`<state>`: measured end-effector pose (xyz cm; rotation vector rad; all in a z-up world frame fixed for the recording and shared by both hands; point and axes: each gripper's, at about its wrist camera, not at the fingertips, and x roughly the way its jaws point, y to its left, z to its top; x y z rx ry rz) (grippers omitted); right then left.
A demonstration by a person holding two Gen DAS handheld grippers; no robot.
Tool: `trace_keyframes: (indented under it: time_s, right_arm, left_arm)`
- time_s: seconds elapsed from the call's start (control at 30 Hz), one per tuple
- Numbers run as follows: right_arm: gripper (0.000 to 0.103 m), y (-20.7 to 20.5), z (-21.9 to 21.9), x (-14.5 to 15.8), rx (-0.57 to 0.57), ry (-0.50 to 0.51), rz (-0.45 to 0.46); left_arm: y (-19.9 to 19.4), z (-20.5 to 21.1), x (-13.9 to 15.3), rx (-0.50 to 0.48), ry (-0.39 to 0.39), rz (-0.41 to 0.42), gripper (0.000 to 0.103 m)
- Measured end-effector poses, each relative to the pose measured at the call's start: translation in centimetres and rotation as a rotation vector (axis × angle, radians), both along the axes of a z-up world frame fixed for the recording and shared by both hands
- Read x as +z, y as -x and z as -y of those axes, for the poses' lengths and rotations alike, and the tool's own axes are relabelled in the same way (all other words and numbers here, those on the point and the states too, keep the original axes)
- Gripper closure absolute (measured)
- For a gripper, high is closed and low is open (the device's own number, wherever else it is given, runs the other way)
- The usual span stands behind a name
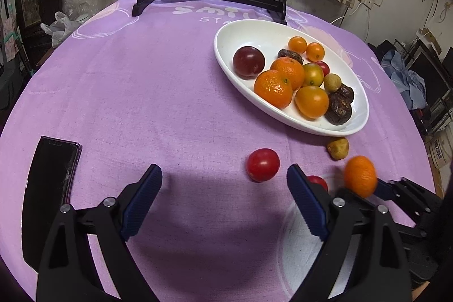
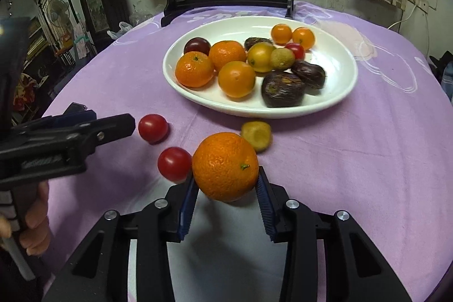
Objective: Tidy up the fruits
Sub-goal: 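Grasp a large orange with the right tool while the left tool grasps a red tomato, then carry the orange and tomato over the white plate and release them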
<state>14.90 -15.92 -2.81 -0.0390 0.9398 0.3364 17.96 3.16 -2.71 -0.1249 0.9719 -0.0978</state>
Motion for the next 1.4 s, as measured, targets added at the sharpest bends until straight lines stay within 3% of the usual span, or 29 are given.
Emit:
trace_keyframes:
  time_s: [0.37, 0.43, 0.53, 0.73, 0.83, 0.9, 0.97, 1.07, 1.4]
  right_arm:
    - [0.062, 2.6, 3.0, -0.1, -0.02, -0.014, 0.014]
    - [0.062, 2.8, 2.9, 0.2, -0.009, -0.026, 0.02]
    - [0.062, 3.2, 2.8, 0.5, 0.006, -0.038, 0.029]
    - [0.062, 3.2, 3.1, 0.8, 0.021, -0.063, 0.03]
    - [0.062, 3.1, 3.2, 0.6, 0.02, -0.062, 0.023]
    - [0.062, 3.1, 3.3, 0.5, 0.019, -0.063, 0.021]
    - [0.062, 3.1, 3.6, 0.6, 0.014, -0.067, 0.023]
    - [0.062, 3.1, 3.6, 0.6, 0.009, -0.065, 0.023]
    - [0.062, 3.1, 3.8, 0.6, -0.001, -0.07, 0.026]
  left_arm:
    - [0.1, 1.8, -1.5, -0.041, -0.086, -0.005, 0.015]
    - [0.1, 2.0, -1.8, -0.043, -0.102, -0.01, 0.018]
    - [-0.3, 2.2, -2.6, -0.046, -0.115, -0.034, 0.032]
    - [-1.0, 3.4, -2.5, -0.055, -0.17, -0.028, 0.034]
    - [-1.3, 4.3, -2.3, -0.082, -0.174, -0.021, 0.046]
    - [-1.3, 5.0, -2.2, -0.116, -0.165, -0.014, 0.068]
    - [-1.0, 5.5, -2.1, -0.13, -0.169, -0.006, 0.079]
    - [-0.7, 5.7, -2.1, -0.133, -0.186, 0.005, 0.079]
    - [1.2, 3.5, 0.7, -0.115, -0.08, 0.034, 0.079]
